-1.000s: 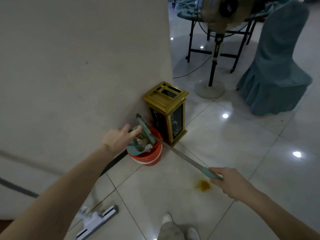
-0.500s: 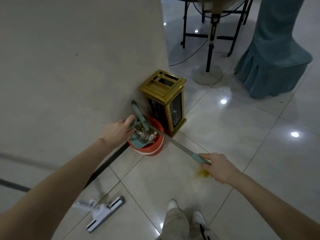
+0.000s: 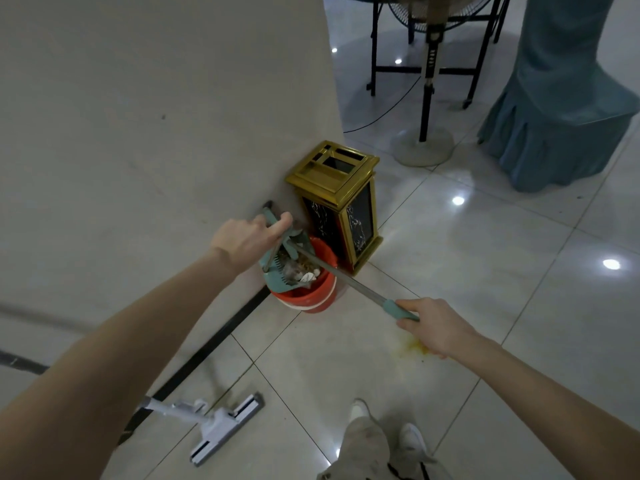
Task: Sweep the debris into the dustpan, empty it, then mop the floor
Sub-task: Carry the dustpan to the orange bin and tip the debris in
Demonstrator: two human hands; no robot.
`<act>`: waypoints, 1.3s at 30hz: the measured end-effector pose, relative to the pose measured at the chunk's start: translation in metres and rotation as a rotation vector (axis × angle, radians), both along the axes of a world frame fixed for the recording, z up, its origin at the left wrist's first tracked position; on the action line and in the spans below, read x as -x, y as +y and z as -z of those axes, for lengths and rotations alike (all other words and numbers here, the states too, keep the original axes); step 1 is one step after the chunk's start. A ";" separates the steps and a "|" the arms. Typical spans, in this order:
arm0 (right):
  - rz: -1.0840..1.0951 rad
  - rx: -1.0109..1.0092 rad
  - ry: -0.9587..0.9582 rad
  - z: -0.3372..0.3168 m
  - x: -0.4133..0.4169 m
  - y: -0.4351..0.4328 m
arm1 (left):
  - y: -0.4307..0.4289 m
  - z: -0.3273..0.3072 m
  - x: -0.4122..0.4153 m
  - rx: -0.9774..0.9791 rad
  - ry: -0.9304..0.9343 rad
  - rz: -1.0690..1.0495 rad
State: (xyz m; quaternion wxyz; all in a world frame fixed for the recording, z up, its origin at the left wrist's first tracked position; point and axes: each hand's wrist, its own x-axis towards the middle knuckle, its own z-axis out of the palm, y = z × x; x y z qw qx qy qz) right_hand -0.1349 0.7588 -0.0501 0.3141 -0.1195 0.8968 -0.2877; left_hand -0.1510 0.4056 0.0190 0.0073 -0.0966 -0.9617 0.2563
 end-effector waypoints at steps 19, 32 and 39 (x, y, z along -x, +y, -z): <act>0.090 -0.046 0.021 0.024 -0.030 0.012 | 0.048 -0.023 -0.007 0.208 -0.202 0.157; 0.216 0.259 -0.221 0.019 -0.042 0.004 | 0.057 -0.030 0.012 0.251 -0.211 0.141; -0.033 -0.107 0.056 0.029 -0.030 0.011 | 0.033 -0.028 -0.002 0.243 -0.151 0.147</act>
